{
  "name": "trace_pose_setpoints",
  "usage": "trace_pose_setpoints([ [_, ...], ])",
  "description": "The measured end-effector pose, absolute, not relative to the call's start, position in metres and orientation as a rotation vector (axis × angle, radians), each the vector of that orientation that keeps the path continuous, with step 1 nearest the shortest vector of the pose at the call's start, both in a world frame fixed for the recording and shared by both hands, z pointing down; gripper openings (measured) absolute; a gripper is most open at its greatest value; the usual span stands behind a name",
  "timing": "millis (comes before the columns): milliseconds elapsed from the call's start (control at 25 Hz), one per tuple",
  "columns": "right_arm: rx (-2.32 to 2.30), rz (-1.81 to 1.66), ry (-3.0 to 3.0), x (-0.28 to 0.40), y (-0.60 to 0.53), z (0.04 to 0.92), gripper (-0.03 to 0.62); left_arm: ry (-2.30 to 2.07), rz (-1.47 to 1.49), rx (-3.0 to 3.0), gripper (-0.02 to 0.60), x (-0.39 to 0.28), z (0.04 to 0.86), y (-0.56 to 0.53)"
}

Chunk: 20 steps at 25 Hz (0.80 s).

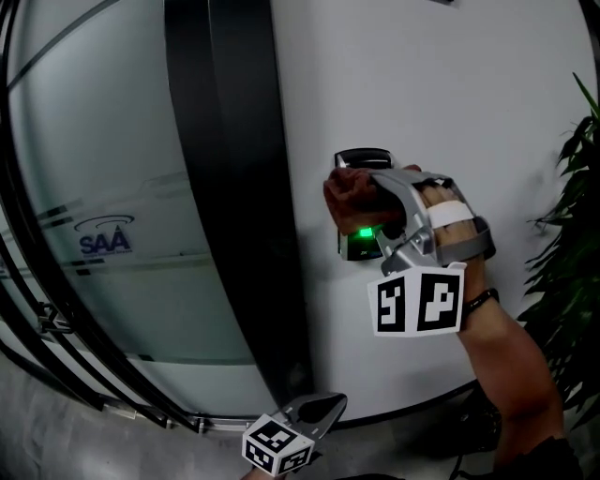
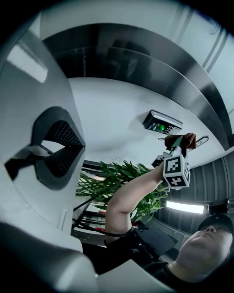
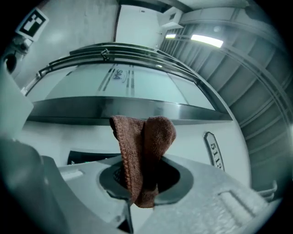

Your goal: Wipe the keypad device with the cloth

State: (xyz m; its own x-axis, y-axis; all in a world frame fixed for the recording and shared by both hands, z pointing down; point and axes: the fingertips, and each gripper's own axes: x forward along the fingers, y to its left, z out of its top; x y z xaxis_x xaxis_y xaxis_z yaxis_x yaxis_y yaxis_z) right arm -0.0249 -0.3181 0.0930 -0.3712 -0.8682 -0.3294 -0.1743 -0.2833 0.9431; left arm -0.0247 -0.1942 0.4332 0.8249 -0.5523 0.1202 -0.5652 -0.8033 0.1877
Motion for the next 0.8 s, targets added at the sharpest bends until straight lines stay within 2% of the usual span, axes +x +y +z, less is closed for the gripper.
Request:
trace_pose_setpoints([
  [240,1.337,-1.686,-1.365,-0.028,-0.343,0.067,0.054,-0.875,0.078,2.783,0.017,-0.027,0.435,-0.193],
  [800,1.309,-1.61,-1.344,-0.023,-0.355,0.098,0.054,-0.862,0.086,2.781,0.017,-0.025,0.437,-0.196],
])
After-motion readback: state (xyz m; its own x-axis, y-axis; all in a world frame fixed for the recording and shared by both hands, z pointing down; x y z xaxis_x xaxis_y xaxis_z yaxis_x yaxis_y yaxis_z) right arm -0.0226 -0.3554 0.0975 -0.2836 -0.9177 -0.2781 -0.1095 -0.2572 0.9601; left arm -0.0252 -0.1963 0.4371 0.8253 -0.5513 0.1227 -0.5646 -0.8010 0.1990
